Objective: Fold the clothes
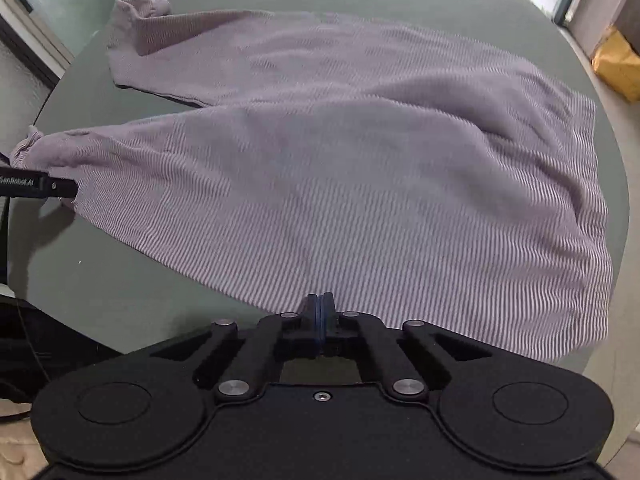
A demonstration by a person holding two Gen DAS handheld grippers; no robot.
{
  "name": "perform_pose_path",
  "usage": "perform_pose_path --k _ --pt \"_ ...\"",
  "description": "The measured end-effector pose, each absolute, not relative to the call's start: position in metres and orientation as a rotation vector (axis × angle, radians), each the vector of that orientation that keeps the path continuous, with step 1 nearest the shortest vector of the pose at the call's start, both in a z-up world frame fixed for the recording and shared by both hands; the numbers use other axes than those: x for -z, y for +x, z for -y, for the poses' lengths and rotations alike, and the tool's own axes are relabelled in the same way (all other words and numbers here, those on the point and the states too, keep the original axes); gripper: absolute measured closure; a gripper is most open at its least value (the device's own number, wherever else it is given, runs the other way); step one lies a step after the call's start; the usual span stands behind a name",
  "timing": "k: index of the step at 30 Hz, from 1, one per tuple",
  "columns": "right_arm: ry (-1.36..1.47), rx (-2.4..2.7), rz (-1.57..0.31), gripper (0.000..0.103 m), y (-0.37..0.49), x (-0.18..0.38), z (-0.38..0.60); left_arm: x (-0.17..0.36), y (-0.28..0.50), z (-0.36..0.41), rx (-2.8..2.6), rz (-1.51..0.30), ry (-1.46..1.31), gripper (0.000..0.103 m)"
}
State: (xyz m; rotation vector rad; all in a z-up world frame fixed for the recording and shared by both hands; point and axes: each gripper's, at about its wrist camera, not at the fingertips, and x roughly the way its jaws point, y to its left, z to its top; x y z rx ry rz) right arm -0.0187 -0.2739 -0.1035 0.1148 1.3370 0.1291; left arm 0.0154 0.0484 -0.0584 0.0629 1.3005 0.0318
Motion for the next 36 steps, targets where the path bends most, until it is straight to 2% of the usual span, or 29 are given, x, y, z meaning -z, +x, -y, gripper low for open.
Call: perform_pose_path --k 6,9,11,12,13,14,15,16,18,19,20,21,22,26,30,36 --pt "0.199 -0.055 -1.263 0.083 -0.008 0.099 0.28 0.043 0.018 -0.034 -0.03 -1.228 0.074 0.02" --pt "0.19 -0.011 -1.254 0.078 -0.002 0.104 0.272 0.045 0.027 -0.02 0.001 -1.221 0.056 0.02" --pt "0.191 0.011 -1.244 0.066 0.001 0.108 0.264 0.046 0.032 -0.012 0.03 -1.228 0.047 0.018" --pt "0.195 0.007 -1.25 0.056 0.0 0.108 0.262 0.046 0.035 -0.007 0.045 -1.233 0.043 0.018" --pt "0.204 0.003 -1.253 0.041 -0.001 0.109 0.261 0.045 0.039 -0.004 0.06 -1.227 0.044 0.018" --pt "0.214 -0.003 -1.26 0.032 -0.002 0.111 0.26 0.044 0.041 -0.001 0.069 -1.221 0.049 0.017" --pt "0.235 -0.022 -1.28 0.008 -0.005 0.114 0.26 0.042 0.044 0.0 0.078 -1.214 0.056 0.015" --pt "0.256 -0.041 -1.299 0.0 -0.008 0.116 0.26 0.04 0.049 -0.001 0.089 -1.208 0.056 0.012" --pt "0.233 -0.04 -1.306 0.0 -0.011 0.118 0.256 0.037 0.06 -0.005 0.096 -1.2 0.044 0.012" --pt "0.214 -0.041 -1.316 0.004 -0.011 0.117 0.254 0.036 0.067 -0.007 0.094 -1.194 0.043 0.012" --pt "0.196 -0.043 -1.326 0.009 -0.01 0.116 0.252 0.035 0.076 -0.01 0.089 -1.185 0.048 0.012" --pt "0.192 -0.03 -1.306 0.02 -0.011 0.113 0.253 0.035 0.088 -0.013 0.08 -1.175 0.056 0.012" --pt "0.228 -0.021 -1.275 0.024 -0.012 0.107 0.259 0.037 0.097 -0.015 0.073 -1.167 0.06 0.012" --pt "0.351 0.017 -1.222 0.024 -0.011 0.097 0.276 0.043 0.143 -0.04 0.037 -1.152 0.026 0.013" --pt "0.356 0.046 -1.196 0.023 -0.008 0.091 0.276 0.059 0.186 -0.059 0.006 -1.171 0.007 0.031" --pt "0.376 0.068 -1.179 0.024 -0.002 0.087 0.273 0.078 0.225 -0.055 0.045 -1.198 0.031 0.03"
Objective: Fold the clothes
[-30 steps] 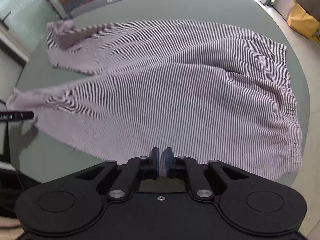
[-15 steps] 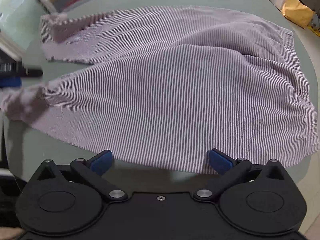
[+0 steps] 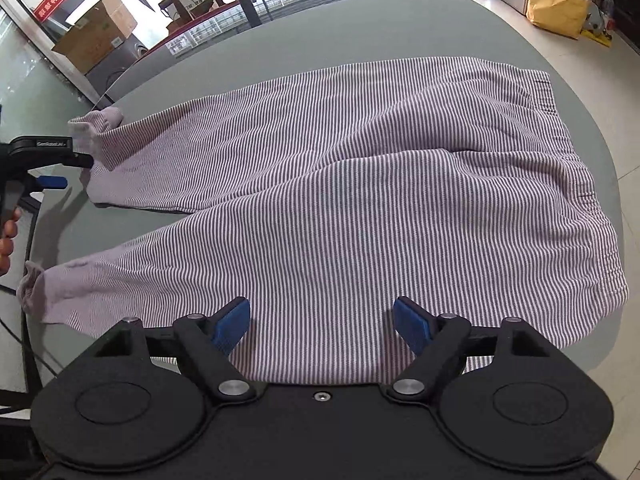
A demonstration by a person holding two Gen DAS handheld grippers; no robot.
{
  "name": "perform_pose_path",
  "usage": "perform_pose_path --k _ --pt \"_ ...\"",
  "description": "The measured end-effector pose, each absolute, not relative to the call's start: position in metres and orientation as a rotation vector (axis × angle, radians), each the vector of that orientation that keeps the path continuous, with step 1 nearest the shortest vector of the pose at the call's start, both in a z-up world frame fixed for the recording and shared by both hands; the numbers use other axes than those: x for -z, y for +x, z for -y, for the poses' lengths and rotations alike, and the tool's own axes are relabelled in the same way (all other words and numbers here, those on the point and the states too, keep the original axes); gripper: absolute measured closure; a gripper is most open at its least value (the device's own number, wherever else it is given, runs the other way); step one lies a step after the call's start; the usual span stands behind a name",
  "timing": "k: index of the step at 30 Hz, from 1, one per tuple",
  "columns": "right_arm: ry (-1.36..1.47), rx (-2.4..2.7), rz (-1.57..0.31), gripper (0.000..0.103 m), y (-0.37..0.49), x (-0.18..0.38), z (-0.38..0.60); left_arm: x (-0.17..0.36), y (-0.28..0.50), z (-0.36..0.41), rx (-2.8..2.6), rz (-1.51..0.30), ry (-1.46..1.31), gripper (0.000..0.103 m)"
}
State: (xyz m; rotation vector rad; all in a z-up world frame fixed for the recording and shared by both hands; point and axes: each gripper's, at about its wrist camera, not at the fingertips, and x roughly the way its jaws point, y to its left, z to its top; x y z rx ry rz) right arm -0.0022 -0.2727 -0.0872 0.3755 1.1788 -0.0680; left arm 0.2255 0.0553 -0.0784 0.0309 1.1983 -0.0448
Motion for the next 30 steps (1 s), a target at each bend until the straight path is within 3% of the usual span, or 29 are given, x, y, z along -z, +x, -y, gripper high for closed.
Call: perform_pose_path --k 2,3,4,13,15,18,25,30 --pt "0.378 0.078 -1.171 0.024 0.0 0.086 0.274 0.079 0.229 -0.051 0.058 -1.17 0.037 0.05" --pt "0.38 0.082 -1.167 0.024 0.001 0.085 0.275 0.077 0.231 -0.049 0.062 -1.165 0.024 0.074" --pt "0.382 0.088 -1.163 0.024 0.002 0.085 0.277 0.074 0.231 -0.048 0.059 -1.163 0.008 0.089" --pt "0.369 0.127 -1.13 0.024 0.018 0.085 0.293 0.033 0.196 -0.071 -0.169 -1.017 -0.005 0.091" --pt "0.365 0.131 -1.13 0.024 0.022 0.088 0.299 0.032 0.194 -0.08 -0.209 -1.035 0.005 0.085" --pt "0.376 0.138 -1.112 0.024 0.03 0.087 0.317 0.043 0.196 -0.09 -0.254 -1.099 0.025 0.06" --pt "0.317 0.228 -1.022 0.023 0.066 0.074 0.389 0.027 0.166 -0.068 -0.183 -1.117 -0.028 0.015" --pt "0.302 0.211 -1.051 0.025 0.101 0.092 0.425 0.026 0.139 0.01 0.066 -1.185 -0.176 0.011"
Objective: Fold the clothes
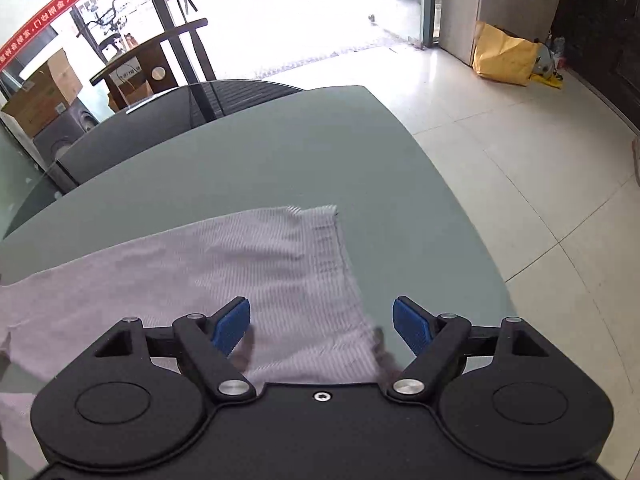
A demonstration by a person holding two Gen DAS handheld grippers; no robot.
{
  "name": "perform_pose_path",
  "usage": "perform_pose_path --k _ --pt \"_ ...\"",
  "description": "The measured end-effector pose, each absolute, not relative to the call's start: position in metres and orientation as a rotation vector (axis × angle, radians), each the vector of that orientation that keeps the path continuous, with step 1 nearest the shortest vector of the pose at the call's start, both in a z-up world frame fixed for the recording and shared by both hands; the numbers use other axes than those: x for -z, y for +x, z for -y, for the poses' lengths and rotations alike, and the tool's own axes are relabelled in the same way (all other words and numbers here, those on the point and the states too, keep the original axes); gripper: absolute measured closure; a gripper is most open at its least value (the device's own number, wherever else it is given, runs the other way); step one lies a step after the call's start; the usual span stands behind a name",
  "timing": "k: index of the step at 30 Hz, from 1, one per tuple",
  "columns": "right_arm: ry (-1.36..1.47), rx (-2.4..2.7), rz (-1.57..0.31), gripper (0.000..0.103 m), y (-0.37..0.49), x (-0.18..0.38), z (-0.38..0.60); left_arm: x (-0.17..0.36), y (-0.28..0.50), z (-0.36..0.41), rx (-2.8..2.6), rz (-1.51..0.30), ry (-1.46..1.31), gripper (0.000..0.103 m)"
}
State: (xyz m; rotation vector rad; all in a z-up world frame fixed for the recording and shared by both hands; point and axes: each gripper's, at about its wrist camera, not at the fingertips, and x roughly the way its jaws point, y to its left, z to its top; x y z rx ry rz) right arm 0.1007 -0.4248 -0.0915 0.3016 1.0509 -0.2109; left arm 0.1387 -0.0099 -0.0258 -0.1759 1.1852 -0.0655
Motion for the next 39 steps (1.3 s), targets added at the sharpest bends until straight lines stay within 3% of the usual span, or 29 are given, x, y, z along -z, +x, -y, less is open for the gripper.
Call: perform_pose_path --k 3,6,9,12,14,15,17,19,27,32,34,39 --pt "0.272 0.171 -1.053 0.027 0.117 0.101 0.437 0.031 0.12 0.071 0.196 -1.222 -0.184 0.011" --pt "0.228 0.126 -1.066 0.035 0.133 0.11 0.446 0.038 0.105 0.128 0.239 -1.252 -0.134 0.011" --pt "0.214 0.092 -1.086 0.044 0.142 0.119 0.451 0.037 0.094 0.155 0.235 -1.261 -0.139 0.011" --pt "0.178 0.019 -1.075 0.045 0.151 0.123 0.45 0.034 0.087 0.171 0.195 -1.253 -0.123 0.011" --pt "0.132 -0.026 -1.067 0.062 0.157 0.122 0.444 0.036 0.087 0.174 0.169 -1.254 -0.128 0.011" --pt "0.092 -0.05 -1.063 0.077 0.158 0.121 0.438 0.037 0.086 0.176 0.149 -1.256 -0.136 0.011" --pt "0.012 -0.098 -1.056 0.079 0.161 0.119 0.426 0.04 0.089 0.178 0.125 -1.263 -0.135 0.011" --pt "-0.036 -0.112 -1.021 0.09 0.163 0.114 0.422 0.042 0.09 0.182 0.106 -1.264 -0.125 0.011" --pt "-0.039 -0.077 -0.941 0.09 0.206 0.098 0.443 0.039 0.088 0.177 0.033 -1.238 -0.144 0.011" --pt "0.0 -0.013 -1.034 0.076 0.228 0.104 0.461 0.038 0.079 0.168 0.017 -1.242 -0.149 0.011" --pt "0.101 -0.009 -1.016 0.055 0.214 0.096 0.479 0.035 0.075 0.168 0.03 -1.243 -0.146 0.011" --pt "0.288 -0.061 -1.089 0.053 0.155 0.095 0.511 0.025 0.064 0.184 0.13 -1.241 -0.107 0.01"
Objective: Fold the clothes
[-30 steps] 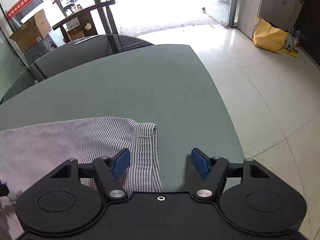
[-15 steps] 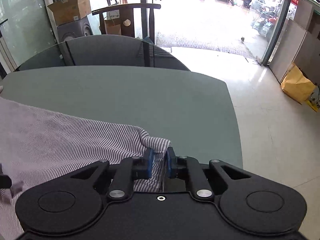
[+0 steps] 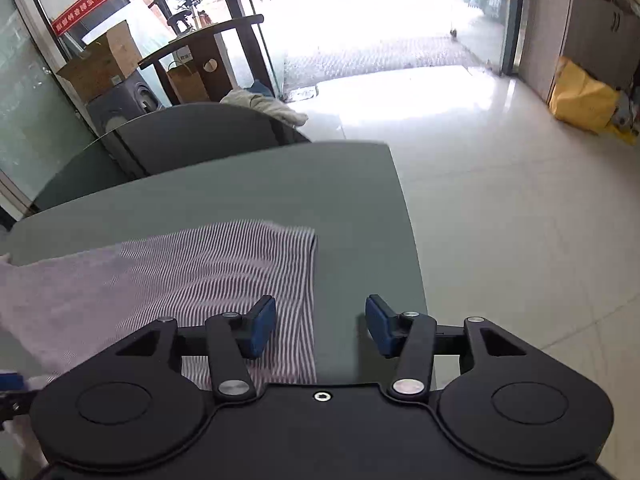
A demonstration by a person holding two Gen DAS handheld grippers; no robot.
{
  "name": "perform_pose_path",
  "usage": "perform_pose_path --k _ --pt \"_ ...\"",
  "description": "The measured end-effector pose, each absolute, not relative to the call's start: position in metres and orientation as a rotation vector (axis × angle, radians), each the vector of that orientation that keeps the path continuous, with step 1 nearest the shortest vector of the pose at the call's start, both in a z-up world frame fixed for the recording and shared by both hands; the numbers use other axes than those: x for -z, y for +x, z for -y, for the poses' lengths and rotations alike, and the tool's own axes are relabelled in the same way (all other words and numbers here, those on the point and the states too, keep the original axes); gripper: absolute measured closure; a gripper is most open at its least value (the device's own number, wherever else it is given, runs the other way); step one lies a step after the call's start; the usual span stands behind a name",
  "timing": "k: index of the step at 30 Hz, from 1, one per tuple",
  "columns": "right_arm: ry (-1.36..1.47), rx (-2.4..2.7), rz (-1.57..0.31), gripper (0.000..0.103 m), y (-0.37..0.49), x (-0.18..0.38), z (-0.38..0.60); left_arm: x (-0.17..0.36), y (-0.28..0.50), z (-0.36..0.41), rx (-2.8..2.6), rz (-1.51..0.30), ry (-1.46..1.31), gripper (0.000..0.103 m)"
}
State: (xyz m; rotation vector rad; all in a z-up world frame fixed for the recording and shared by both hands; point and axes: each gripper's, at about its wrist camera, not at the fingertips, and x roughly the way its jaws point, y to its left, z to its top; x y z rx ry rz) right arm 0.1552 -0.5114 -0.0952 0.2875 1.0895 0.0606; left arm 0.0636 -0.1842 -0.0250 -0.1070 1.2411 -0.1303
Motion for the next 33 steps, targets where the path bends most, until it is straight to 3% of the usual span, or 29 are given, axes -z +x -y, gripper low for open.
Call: perform_pose_path --k 5,11,12,13,15,17,27,30,33 --pt "0.331 -0.082 -1.174 0.053 0.079 0.104 0.508 0.031 0.038 0.195 0.205 -1.278 -0.08 0.01" --pt "0.377 0.0 -1.162 0.053 0.055 0.114 0.499 0.058 0.022 0.195 0.211 -1.35 -0.096 0.01" --pt "0.391 -0.007 -1.165 0.062 0.055 0.114 0.497 0.059 0.02 0.194 0.212 -1.35 -0.106 0.01" --pt "0.405 -0.014 -1.168 0.081 0.056 0.115 0.495 0.058 0.018 0.193 0.214 -1.346 -0.109 0.01" --pt "0.423 -0.034 -1.186 0.082 0.056 0.116 0.49 0.054 0.016 0.193 0.217 -1.33 -0.11 0.01" --pt "0.365 -0.015 -1.179 0.093 0.053 0.11 0.484 0.049 0.016 0.193 0.22 -1.318 -0.113 0.01" --pt "0.174 0.117 -1.231 0.091 0.053 0.096 0.493 0.051 0.02 0.182 0.204 -1.328 -0.111 0.009" --pt "0.091 0.204 -1.207 0.073 0.054 0.091 0.486 0.05 0.021 0.168 0.186 -1.328 -0.11 0.009" --pt "0.084 0.11 -1.08 0.067 0.05 0.063 0.464 0.044 0.023 0.139 0.165 -1.311 -0.124 0.009"
